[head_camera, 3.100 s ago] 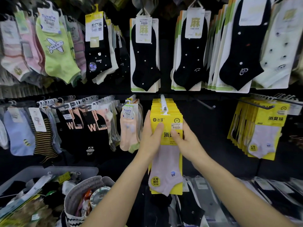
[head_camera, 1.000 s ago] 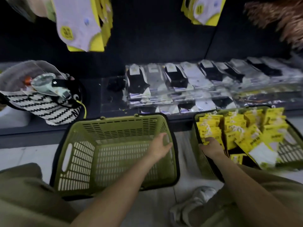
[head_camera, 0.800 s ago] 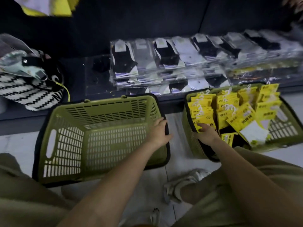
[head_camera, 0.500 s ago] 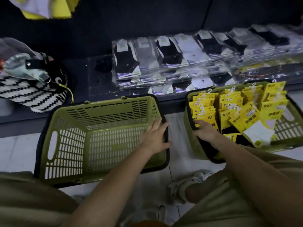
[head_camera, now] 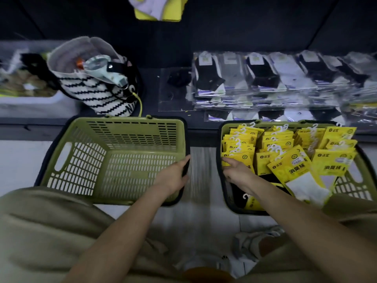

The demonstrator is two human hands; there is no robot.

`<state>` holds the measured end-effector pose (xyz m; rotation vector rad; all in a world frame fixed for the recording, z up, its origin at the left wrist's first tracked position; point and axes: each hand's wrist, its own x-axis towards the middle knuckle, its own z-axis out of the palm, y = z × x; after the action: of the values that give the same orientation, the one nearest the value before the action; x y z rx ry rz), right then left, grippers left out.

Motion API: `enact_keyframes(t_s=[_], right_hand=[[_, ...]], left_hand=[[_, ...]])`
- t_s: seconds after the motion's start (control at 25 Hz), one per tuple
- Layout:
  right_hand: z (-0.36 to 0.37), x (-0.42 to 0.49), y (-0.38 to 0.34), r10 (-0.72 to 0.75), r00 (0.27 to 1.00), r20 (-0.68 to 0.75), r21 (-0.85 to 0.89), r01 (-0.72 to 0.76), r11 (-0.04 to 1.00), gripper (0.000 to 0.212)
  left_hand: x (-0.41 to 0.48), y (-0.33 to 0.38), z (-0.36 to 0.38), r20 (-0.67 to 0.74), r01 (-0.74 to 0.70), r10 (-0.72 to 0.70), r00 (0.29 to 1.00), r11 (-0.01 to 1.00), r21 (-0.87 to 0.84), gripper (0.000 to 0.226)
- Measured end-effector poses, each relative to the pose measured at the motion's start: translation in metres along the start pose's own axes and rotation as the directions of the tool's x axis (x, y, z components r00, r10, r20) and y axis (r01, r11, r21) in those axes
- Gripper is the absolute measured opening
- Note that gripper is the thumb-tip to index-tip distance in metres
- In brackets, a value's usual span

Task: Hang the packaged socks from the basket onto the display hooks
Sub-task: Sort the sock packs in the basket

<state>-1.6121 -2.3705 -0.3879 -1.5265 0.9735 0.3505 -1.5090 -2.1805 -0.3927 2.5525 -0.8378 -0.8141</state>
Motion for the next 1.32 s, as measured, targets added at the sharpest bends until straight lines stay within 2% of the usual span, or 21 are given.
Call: enact_keyframes(t_s=[0.24,0.4,0.48,0.6,0.68,0.76,0.88,0.96,1.04,1.16,1.24,1.32], right_hand=[[0.082,0.01,-0.027,-0.039,0.994,0.104,0.004,0.039,0.999,0.071],[0.114,-0.001,-0.04,-0.053,0.971,0.235,0.078,0.036,0.996,0.072],[0.114,-0.017,-0.043,-0.096,0.961,0.259,0.092,0.074,0.993,0.069],[0.084,-0.037,-0.036,-0.18,0.942,0.282,0.063,0.169,0.984,0.061],[0.045,-0.041,-0.026,-0.22,0.957,0.19,-0.084,0.239,0.967,0.053],[-0.002,-0.039,-0.02,-0.267,0.963,-0.027,-0.129,0.261,0.957,0.038],[-0.062,-0.027,-0.01,-0.224,0.883,-0.413,-0.072,0.214,0.974,0.026],[-0.082,-0.021,0.006,-0.14,0.838,-0.528,-0.101,0.102,0.99,0.029],[-0.083,-0.019,0.023,-0.114,0.837,-0.534,-0.146,0.042,0.988,0.038],[-0.073,-0.017,0.039,-0.216,0.871,-0.44,-0.338,0.062,0.939,0.061],[-0.069,-0.014,0.041,-0.255,0.884,-0.391,-0.439,0.064,0.896,0.072],[-0.064,-0.011,0.038,-0.266,0.897,-0.353,-0.535,0.039,0.844,0.074]], left_hand=[[-0.025,-0.071,-0.036,-0.111,0.131,-0.137,0.984,0.989,-0.062,0.063],[-0.04,-0.095,-0.043,-0.234,0.293,-0.288,0.929,0.956,-0.012,0.056],[-0.04,-0.09,-0.041,-0.317,0.294,-0.274,0.908,0.956,0.016,0.052],[-0.035,-0.069,-0.029,-0.373,0.161,-0.141,0.917,0.987,0.023,0.048],[-0.033,-0.053,-0.018,-0.34,0.07,-0.073,0.938,0.997,-0.019,0.047],[-0.029,-0.037,-0.009,-0.314,0.029,-0.041,0.949,0.999,-0.044,0.048],[-0.015,-0.009,0.0,-0.291,-0.005,0.004,0.957,1.0,-0.001,0.053],[-0.006,0.008,0.007,-0.247,-0.038,0.051,0.968,0.997,0.061,0.056],[-0.003,0.014,0.014,-0.198,-0.041,0.074,0.977,0.986,0.165,0.06],[-0.004,0.005,0.019,-0.157,-0.022,0.077,0.984,0.945,0.327,0.07],[-0.006,-0.004,0.017,-0.174,0.001,0.069,0.982,0.929,0.371,0.07],[-0.005,-0.012,0.012,-0.183,0.032,0.04,0.982,0.926,0.375,0.07]])
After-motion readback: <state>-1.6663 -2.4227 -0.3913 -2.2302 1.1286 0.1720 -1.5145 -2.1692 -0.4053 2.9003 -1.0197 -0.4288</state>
